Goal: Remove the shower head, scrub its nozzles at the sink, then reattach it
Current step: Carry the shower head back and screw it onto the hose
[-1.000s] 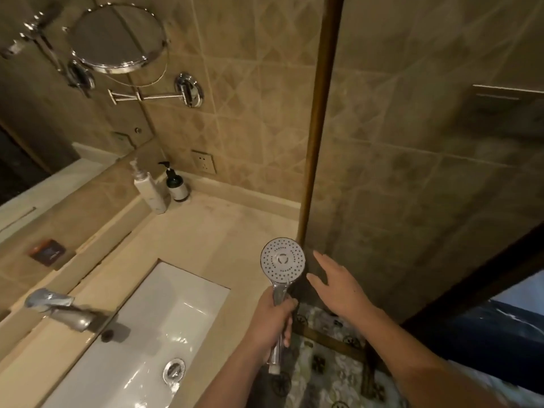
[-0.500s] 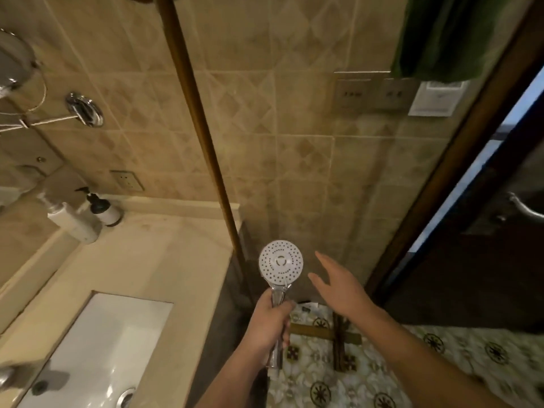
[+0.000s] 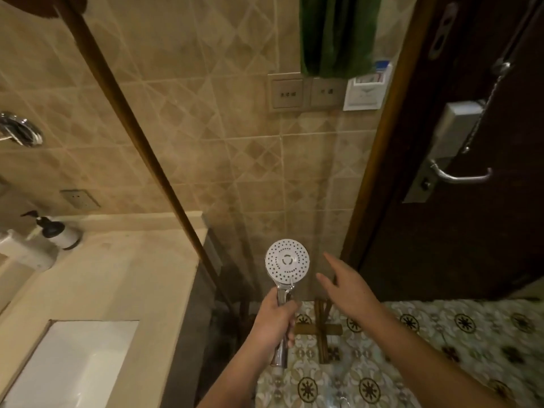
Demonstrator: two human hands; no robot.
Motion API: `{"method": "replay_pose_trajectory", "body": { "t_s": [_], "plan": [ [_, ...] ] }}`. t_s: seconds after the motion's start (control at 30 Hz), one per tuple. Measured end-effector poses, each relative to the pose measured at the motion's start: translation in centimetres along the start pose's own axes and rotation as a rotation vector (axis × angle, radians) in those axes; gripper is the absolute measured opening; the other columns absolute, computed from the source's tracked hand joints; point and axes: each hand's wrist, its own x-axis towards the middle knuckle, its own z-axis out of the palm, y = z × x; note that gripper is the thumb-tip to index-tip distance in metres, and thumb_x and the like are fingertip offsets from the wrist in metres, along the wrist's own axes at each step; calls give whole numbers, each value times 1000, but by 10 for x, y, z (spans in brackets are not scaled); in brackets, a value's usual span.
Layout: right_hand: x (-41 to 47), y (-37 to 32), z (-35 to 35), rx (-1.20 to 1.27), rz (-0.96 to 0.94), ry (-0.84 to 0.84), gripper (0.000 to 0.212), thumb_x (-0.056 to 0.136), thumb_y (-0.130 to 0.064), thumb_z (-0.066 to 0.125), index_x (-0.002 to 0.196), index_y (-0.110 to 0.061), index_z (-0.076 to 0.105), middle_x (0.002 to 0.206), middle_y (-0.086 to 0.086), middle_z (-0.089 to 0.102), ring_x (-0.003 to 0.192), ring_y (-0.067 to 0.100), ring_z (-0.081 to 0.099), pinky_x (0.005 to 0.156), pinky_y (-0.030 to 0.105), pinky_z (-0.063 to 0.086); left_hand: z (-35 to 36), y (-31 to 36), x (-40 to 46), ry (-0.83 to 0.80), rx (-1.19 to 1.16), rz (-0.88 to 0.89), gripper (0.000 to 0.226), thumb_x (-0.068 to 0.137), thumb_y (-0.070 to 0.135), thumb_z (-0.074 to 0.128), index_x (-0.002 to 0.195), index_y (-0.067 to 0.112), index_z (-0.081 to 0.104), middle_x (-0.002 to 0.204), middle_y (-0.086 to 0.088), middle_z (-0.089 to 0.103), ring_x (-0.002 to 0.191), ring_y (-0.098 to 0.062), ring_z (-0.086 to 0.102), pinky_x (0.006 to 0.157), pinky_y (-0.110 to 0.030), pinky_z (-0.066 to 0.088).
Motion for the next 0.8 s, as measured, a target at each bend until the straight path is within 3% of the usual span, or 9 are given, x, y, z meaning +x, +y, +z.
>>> {"method": "replay_pose_trajectory", "body": {
  "t_s": [0.3,0.43,0.8],
  "plan": [
    [-46,88,-81,23,289,238,62,98,-44,53,153,-25,31,156,4,37,139,21,38,114,39,34,99,11,34,-274,202,-20,7,99,10,58,104,10,53,52,-4,50,38,-19,43,39,-27,38],
    [-79,121,-108,10,433,373,59,97,-46,53,151,-28,35,154,3,40,135,18,43,107,28,34,145,16,53,-420,269,-30,9,98,11,60,103,9,52,54,-6,50,38,-19,42,38,-25,36],
    [-173,150,-167,-25,824,682,59,97,-50,51,151,-32,35,155,-6,38,140,14,38,112,31,31,275,22,72,-863,439,-61,12,94,15,63,100,13,53,54,-5,52,37,-18,42,39,-23,34]
  ]
}}
